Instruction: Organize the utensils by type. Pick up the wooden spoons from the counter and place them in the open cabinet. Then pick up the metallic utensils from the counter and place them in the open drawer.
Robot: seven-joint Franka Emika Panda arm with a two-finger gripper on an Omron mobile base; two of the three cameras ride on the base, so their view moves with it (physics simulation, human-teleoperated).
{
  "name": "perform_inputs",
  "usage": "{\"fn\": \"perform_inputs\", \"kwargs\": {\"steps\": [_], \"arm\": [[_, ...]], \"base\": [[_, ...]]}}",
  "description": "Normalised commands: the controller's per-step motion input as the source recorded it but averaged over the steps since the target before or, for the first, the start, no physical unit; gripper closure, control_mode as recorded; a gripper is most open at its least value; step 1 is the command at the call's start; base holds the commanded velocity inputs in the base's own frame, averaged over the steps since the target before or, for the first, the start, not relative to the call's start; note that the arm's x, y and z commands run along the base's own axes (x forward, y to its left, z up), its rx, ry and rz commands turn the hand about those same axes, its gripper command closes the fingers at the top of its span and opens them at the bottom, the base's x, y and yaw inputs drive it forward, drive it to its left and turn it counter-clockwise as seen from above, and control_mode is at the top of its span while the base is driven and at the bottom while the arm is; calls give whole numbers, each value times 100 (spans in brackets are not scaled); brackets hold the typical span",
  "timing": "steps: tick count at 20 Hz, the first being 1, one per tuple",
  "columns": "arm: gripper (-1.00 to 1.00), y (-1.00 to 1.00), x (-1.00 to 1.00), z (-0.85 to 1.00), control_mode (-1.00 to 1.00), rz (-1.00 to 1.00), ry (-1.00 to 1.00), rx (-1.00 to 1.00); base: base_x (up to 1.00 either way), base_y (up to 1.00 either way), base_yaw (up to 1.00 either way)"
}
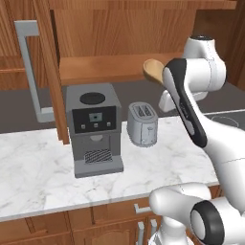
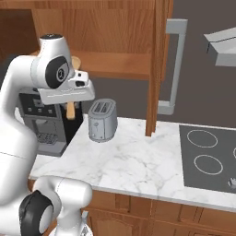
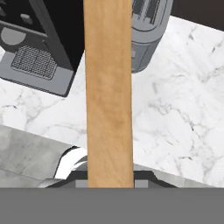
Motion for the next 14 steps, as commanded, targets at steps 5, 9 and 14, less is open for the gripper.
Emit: {"fn": "perform_inputs", "kwargs": {"steps": [5,9,14], "arm": [[100,14,25,14,-100,9,-5,-8],[100,2,25,1,-100,4,-15,-14],[100,0,40,0,-100,4,-11,-12]], "base": [[0,0,0],[0,0,0],[0,0,0]]}}
